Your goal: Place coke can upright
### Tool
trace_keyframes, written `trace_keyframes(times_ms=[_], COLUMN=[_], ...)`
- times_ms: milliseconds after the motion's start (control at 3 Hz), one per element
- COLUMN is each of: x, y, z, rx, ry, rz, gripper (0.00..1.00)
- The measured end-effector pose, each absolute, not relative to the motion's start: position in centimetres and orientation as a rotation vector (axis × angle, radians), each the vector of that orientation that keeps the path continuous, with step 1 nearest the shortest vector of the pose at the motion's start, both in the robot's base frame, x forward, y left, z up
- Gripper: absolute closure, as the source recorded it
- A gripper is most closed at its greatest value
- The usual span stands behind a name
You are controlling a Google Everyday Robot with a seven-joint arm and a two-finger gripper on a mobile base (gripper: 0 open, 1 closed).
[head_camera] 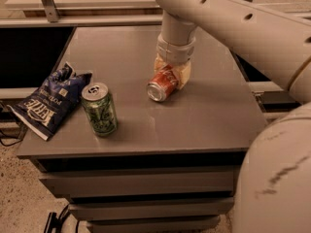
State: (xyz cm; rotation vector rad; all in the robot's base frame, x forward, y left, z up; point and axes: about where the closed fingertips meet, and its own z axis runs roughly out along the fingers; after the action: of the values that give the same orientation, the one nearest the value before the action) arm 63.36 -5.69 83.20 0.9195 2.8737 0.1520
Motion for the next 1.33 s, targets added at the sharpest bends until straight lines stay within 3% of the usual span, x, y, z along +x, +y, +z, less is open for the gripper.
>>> trace_keyframes(times_ms=[667,1333], x=[63.4,63.1], y=[-5.7,-8.2], z=[83.3,87.7], rx=[0.920,0.778], ry=[2.874,2.884], rz=[0.152,0.187], gripper=[1.00,1.00])
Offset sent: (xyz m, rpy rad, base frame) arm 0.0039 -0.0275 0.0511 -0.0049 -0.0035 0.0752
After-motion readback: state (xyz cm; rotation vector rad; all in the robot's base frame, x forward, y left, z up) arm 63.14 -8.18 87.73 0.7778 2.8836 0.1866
